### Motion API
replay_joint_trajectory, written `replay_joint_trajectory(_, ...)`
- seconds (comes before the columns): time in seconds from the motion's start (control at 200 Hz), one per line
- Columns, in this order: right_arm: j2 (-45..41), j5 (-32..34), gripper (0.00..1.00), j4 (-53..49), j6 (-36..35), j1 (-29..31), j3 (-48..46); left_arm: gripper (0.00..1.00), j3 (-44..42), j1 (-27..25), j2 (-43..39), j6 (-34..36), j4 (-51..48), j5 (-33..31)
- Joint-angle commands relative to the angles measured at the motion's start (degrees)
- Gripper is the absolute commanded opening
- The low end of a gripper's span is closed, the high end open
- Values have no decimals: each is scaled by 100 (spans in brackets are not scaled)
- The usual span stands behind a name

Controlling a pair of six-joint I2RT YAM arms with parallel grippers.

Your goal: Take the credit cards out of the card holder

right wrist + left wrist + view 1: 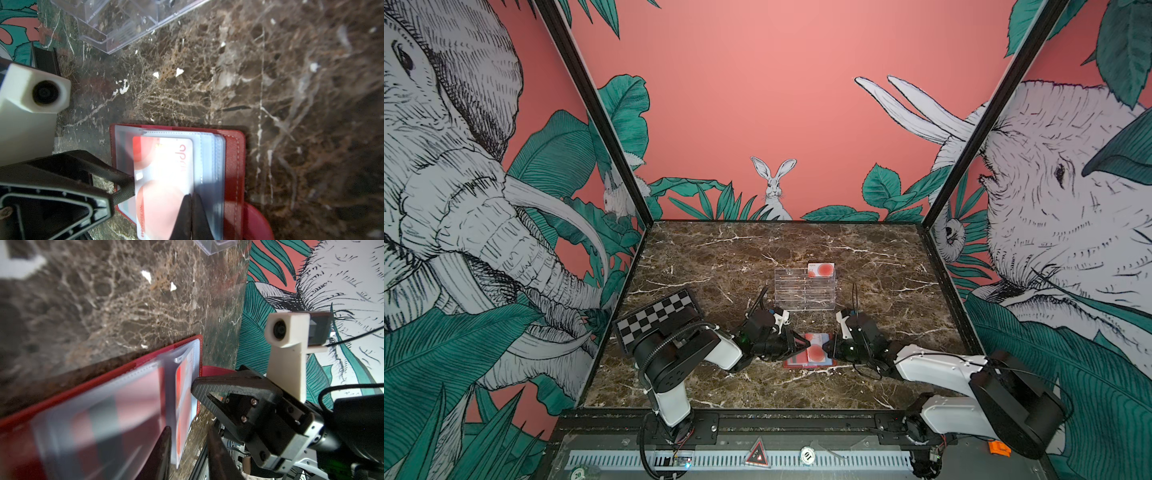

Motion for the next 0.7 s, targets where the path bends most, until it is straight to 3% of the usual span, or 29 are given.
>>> replay_joint_trajectory(0.0, 59, -28, 0, 22, 21, -27, -108, 28, -25, -31, 124, -65, 272, -7)
replay_joint_trajectory(0.695, 150, -114, 0, 134, 55, -26, -150, 4, 29, -34, 493, -109, 533, 58)
